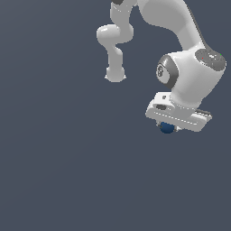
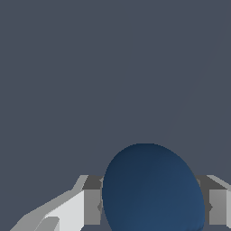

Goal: Pick up the object and move it to a goal position.

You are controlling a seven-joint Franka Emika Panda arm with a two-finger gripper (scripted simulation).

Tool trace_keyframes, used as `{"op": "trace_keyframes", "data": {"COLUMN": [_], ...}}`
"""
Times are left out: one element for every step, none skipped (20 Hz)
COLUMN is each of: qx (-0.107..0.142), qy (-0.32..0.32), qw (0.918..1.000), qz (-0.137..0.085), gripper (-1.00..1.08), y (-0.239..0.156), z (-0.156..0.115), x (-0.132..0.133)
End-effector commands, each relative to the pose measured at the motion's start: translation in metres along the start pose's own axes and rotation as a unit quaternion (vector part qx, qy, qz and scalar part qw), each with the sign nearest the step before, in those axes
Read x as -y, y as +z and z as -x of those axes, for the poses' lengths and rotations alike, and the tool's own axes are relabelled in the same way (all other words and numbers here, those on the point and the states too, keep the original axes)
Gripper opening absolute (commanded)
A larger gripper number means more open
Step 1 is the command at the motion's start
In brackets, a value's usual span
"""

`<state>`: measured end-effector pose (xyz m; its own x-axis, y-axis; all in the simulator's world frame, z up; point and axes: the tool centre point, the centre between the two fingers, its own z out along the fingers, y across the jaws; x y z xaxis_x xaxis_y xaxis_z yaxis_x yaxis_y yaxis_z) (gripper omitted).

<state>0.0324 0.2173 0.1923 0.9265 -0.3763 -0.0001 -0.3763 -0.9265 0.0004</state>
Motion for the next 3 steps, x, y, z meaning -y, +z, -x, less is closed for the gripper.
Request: {"op": "trace_keyframes", "data": {"qx": [0.0, 0.0, 0.0], "qy": [0.001, 0.001, 0.001], "qw": [1.0, 1.0, 1.0], "qz": [0.0, 0.0, 0.0], "gripper": [-1.0, -1.0, -1.0], "y": [-0.0028, -0.0032, -0.0033], "z": [0.0002, 0.0004, 0.0004], "x": [0.004, 0.0048, 0.005]}}
